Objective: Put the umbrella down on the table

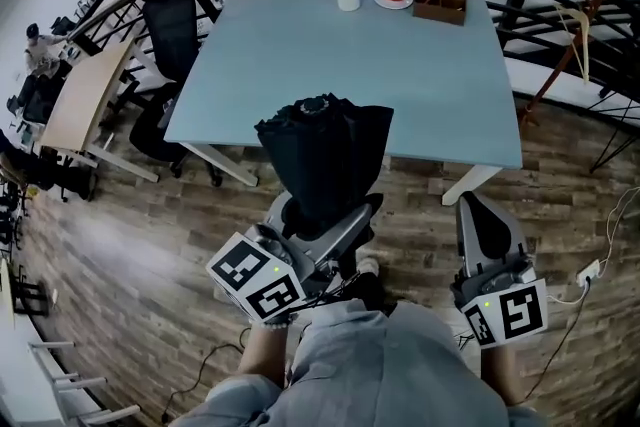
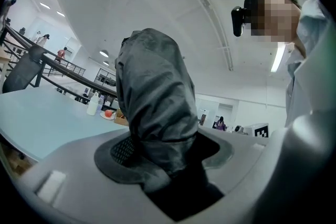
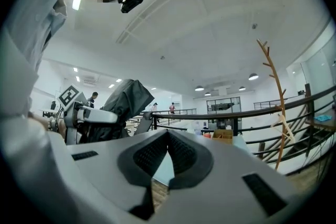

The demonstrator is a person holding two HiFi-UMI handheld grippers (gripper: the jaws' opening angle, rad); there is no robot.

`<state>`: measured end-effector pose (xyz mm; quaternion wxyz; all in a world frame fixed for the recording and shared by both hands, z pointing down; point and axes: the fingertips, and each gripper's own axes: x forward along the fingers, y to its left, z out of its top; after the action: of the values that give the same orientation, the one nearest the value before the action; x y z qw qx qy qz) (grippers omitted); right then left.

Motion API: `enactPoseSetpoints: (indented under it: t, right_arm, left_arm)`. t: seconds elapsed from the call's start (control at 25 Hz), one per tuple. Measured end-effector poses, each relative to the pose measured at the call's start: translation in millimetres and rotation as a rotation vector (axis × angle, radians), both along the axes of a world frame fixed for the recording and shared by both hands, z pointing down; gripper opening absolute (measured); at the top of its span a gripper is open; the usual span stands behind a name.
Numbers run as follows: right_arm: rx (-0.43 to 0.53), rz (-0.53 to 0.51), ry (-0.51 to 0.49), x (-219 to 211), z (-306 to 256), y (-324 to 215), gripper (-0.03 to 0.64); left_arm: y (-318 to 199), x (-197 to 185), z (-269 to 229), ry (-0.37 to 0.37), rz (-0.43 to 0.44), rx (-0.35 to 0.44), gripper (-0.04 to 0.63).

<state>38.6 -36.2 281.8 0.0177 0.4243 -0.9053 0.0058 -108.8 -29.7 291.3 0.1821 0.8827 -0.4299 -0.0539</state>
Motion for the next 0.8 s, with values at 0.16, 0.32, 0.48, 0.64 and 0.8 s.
enactPoseSetpoints:
  t: [0.16, 0.32, 0.48, 0.64, 0.8]
  right_arm:
    - [0.01, 0.044, 0.006, -14.7, -2.8, -14.8, 0.0]
    - [0.011, 0.073, 0.016, -29.4, -2.9, -30.3, 0.0]
    - [0.015, 0.094, 0.022, -44.5, -3.7, -40.6, 0.0]
    - [0.013, 0.113, 0.027, -51.6, 0.7, -47.7, 0.0]
    - [0.003, 0.137, 0.025, -55.8, 4.4, -54.3, 0.0]
  left_arm:
    - [-21.6, -14.3, 0.8, -0.005, 0.042, 0.012, 0.281]
    - [-41.9, -27.2, 1.2, 0.003, 0.075, 0.019, 0.281]
    - [-57.2, -42.6, 3.8, 0.012, 0.091, 0.015, 0.281]
    - [-67.3, -51.2, 9.3, 0.013, 0.109, 0.011, 0.281]
    - [-75.7, -56.8, 14.7, 0.006, 0.125, 0.006, 0.281]
